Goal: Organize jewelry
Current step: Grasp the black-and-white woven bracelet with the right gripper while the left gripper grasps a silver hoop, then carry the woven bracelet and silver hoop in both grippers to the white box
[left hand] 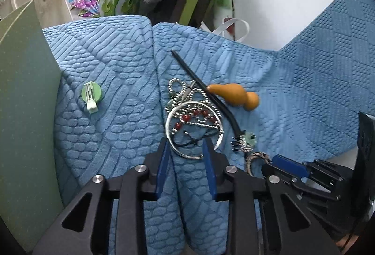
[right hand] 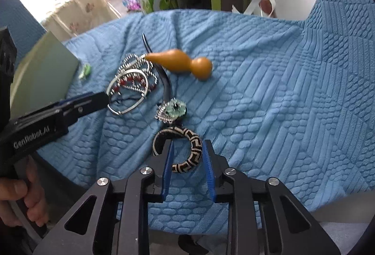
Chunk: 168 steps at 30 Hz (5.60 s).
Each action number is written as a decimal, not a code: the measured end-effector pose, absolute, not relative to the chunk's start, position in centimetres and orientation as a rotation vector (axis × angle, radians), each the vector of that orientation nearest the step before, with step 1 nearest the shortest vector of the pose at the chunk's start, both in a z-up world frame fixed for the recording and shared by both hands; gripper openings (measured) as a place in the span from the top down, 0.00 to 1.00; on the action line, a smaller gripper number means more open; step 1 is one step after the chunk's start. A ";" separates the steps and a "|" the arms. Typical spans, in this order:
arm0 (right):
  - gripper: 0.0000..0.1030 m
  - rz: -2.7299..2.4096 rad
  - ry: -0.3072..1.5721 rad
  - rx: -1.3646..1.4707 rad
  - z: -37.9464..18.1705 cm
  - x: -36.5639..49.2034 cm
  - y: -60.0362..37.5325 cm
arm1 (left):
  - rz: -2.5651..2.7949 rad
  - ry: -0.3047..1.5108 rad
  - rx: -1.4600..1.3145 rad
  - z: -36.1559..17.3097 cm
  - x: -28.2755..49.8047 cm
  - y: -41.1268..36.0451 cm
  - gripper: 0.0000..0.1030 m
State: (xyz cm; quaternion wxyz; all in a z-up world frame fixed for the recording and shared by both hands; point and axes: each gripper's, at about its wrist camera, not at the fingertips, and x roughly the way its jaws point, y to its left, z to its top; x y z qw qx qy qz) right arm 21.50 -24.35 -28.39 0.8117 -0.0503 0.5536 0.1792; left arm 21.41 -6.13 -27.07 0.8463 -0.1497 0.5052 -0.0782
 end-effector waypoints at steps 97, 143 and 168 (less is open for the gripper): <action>0.94 0.334 1.221 -0.080 -26.0 17.5 -23.4 | -0.270 0.919 -0.316 -18.1 16.7 -3.1 0.97; 0.93 0.739 0.927 -0.075 -9.8 19.9 -1.4 | 0.056 0.759 -0.336 -9.9 11.5 15.5 0.97; 0.93 0.770 0.933 -0.145 -9.5 18.8 3.1 | 0.073 0.782 -0.389 -8.9 11.3 18.7 0.97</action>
